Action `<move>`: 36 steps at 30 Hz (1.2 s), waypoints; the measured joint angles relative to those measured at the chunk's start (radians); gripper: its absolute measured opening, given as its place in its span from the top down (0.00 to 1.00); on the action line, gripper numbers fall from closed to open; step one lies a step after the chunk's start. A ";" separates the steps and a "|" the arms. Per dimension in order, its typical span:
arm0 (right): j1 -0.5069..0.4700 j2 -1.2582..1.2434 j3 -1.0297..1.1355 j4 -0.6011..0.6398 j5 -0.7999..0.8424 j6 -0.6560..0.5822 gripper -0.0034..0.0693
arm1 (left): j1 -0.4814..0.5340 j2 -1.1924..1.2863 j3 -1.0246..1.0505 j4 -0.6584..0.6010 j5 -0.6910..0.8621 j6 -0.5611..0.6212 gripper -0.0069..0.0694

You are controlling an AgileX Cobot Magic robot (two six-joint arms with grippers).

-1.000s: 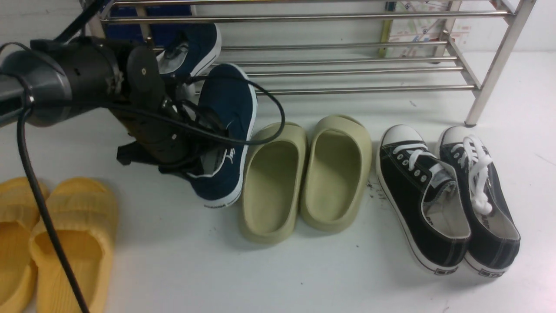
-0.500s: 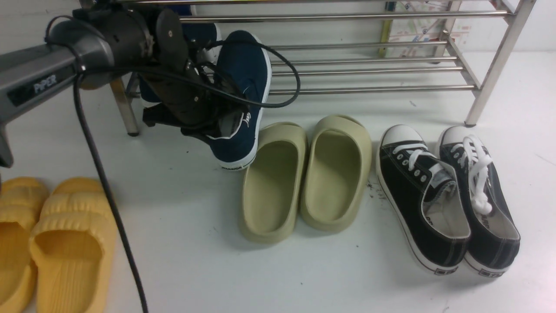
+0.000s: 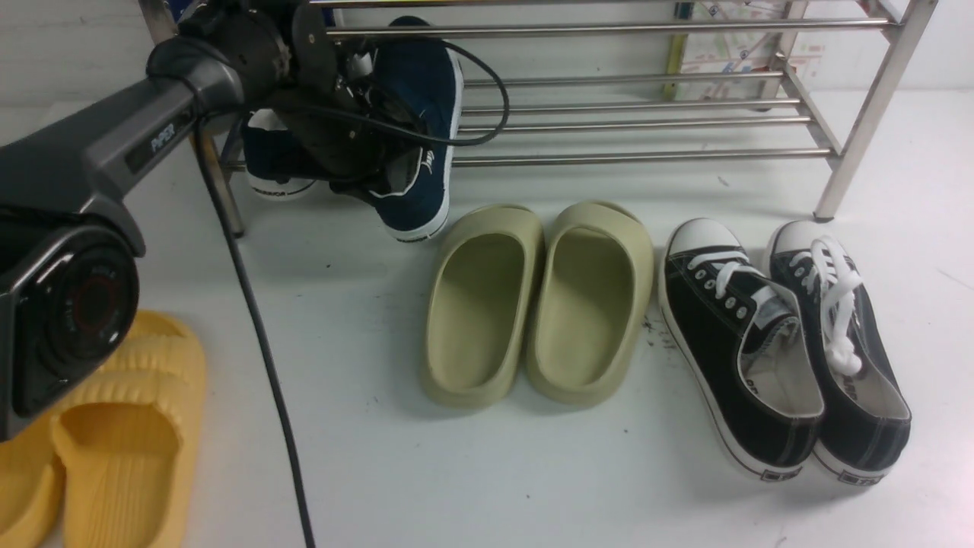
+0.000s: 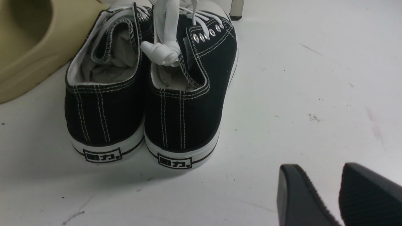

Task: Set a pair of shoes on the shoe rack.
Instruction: Use the left arm to put a shoe into the shoe rack

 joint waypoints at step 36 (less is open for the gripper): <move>0.000 0.000 0.000 0.000 0.000 0.000 0.62 | 0.005 0.023 -0.076 0.060 -0.026 -0.143 0.85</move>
